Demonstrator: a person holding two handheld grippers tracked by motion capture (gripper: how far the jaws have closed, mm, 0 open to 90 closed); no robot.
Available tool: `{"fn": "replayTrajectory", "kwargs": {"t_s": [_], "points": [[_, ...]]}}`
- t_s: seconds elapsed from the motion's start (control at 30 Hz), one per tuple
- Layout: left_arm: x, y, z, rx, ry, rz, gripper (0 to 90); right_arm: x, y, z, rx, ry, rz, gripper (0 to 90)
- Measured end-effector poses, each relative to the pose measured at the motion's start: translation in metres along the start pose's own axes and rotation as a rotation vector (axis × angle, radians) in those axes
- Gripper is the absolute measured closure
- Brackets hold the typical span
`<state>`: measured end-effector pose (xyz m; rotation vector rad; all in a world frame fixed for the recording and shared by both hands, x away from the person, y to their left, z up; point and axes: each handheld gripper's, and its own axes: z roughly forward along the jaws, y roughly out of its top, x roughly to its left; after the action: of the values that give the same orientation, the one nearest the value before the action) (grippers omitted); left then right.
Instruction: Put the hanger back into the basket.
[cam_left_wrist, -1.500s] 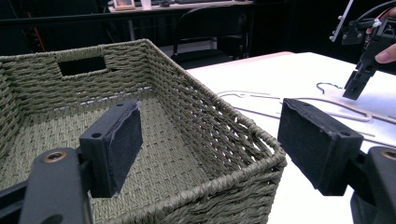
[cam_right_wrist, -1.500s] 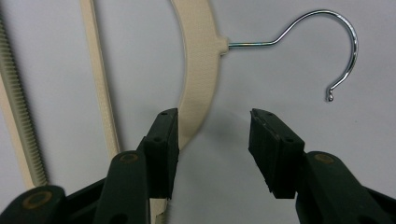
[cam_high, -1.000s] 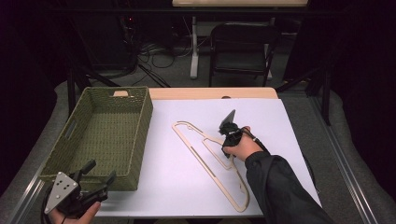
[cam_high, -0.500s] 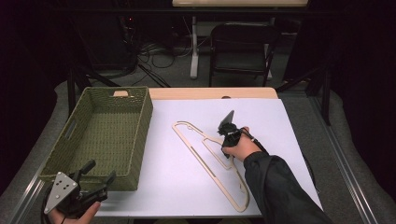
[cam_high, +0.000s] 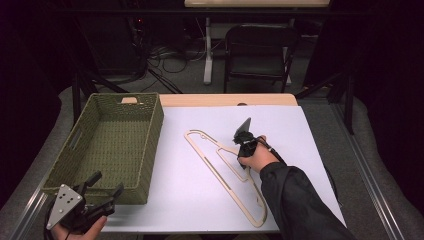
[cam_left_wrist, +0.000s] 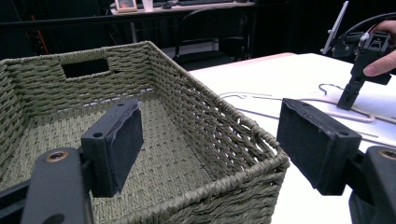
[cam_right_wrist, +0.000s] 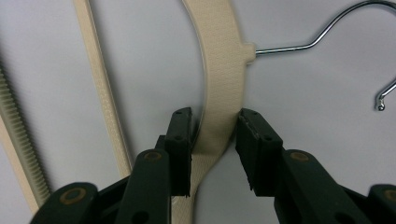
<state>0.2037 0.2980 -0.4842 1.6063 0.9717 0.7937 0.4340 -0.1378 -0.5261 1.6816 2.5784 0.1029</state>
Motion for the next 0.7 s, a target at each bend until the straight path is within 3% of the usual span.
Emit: {"fn": "replayTrajectory", "kwargs": {"t_s": [0.2, 0.27, 0.7], "points": [[0.0, 0.0, 0.0, -0.002, 0.002, -0.002, 22.8, -0.002, 0.0, 0.0, 0.0, 0.007, 0.021, 68.0], [0.0, 0.0, 0.0, -0.003, 0.003, -0.003, 22.8, -0.003, 0.0, 0.001, -0.015, 0.013, 0.052, 69.1], [0.0, 0.0, 0.0, -0.002, 0.002, 0.0, 22.8, -0.014, -0.002, -0.002, -0.01, -0.006, 0.061, 73.6]]}}
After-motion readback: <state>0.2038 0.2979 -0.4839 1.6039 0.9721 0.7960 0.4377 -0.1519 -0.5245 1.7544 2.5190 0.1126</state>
